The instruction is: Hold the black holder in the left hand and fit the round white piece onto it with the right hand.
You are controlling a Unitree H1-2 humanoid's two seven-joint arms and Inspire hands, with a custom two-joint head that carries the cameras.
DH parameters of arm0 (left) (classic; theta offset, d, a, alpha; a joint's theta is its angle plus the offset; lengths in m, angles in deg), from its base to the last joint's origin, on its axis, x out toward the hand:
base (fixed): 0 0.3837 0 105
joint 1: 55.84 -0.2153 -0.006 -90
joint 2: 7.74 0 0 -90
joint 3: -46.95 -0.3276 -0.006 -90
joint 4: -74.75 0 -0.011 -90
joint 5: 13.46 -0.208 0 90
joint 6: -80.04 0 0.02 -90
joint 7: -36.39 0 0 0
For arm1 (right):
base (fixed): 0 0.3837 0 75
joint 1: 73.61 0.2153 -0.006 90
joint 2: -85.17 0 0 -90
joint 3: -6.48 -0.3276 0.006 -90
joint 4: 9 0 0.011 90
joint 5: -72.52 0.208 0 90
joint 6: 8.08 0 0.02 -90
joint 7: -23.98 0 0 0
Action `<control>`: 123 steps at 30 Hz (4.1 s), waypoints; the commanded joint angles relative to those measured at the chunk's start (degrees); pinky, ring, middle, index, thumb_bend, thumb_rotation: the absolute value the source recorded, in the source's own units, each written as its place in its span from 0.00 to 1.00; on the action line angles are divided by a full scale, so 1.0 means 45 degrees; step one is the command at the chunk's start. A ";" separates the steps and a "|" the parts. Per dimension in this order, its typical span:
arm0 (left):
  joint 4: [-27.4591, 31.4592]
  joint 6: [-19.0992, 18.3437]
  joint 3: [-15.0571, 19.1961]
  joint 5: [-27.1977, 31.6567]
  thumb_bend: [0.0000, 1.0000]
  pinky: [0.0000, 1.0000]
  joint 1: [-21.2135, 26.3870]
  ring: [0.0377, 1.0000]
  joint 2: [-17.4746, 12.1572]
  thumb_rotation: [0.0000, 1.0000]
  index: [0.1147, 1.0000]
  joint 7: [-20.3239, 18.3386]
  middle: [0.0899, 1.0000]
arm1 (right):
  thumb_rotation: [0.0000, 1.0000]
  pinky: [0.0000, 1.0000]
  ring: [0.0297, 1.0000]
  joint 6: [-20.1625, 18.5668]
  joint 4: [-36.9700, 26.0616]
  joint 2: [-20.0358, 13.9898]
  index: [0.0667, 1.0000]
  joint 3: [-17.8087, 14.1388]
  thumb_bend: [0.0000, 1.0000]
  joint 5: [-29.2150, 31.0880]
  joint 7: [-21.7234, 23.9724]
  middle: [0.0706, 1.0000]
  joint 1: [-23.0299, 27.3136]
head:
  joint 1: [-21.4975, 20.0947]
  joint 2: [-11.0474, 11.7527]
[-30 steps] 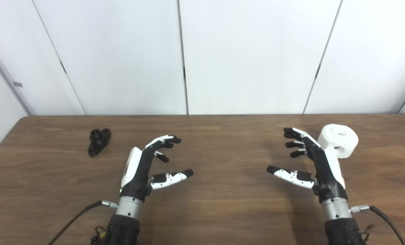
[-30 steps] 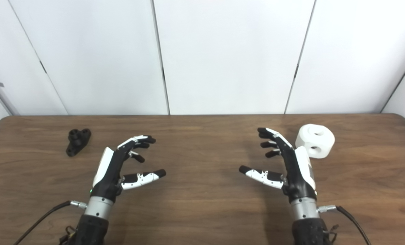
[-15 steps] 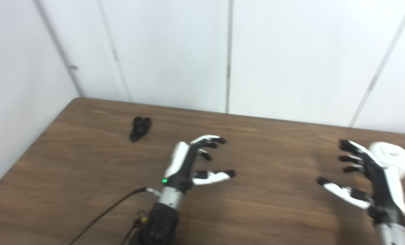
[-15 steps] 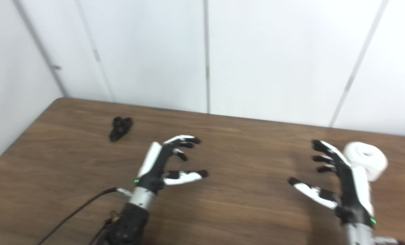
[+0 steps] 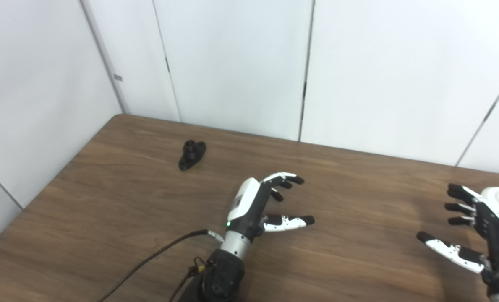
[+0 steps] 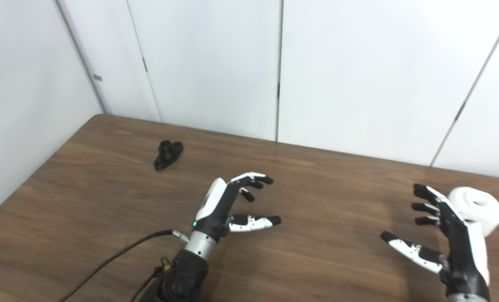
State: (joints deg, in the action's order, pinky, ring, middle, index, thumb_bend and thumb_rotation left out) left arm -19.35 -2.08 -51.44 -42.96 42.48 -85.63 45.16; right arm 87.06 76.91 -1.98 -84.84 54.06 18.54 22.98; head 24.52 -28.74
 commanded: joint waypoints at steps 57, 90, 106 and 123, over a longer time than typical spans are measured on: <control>-0.0468 -0.1480 0.3853 -0.1768 0.84 0.65 0.2699 0.79 -0.4124 0.17 0.65 0.3438 0.82 | 0.11 0.50 0.65 0.0554 -0.0044 -0.0296 0.73 -0.0189 0.60 -0.0666 -0.0393 0.72 0.0547 | 0.0731 0.0115; -0.3460 -0.5496 0.2365 -0.2427 1.00 0.78 0.3427 0.94 -0.5327 0.46 0.55 0.2591 0.90 | 0.19 0.48 0.64 0.0475 -0.0232 -0.0506 0.73 -0.0270 0.59 -0.0607 -0.0247 0.72 0.0427 | 0.0752 -0.0126; -0.5496 -0.5514 0.1628 -0.1801 1.00 0.88 0.3974 0.97 -0.5353 0.53 0.59 0.2385 0.93 | 0.23 0.48 0.63 0.0352 -0.0399 -0.0459 0.73 -0.0270 0.60 -0.0658 -0.0179 0.72 0.0355 | 0.0699 -0.0203; -0.5902 -0.5203 0.1311 -0.1446 1.00 0.88 0.4148 0.96 -0.5380 0.49 0.57 0.2629 0.92 | 0.19 0.48 0.64 -0.0019 -0.0713 -0.0306 0.73 -0.0237 0.59 -0.0760 -0.0022 0.72 0.0267 | 0.0615 -0.0278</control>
State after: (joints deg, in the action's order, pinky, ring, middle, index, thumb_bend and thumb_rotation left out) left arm -46.61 -27.01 -45.39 -49.18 58.38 -107.96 55.76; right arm 86.73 75.68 -2.90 -85.54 50.71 18.77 23.13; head 27.33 -29.97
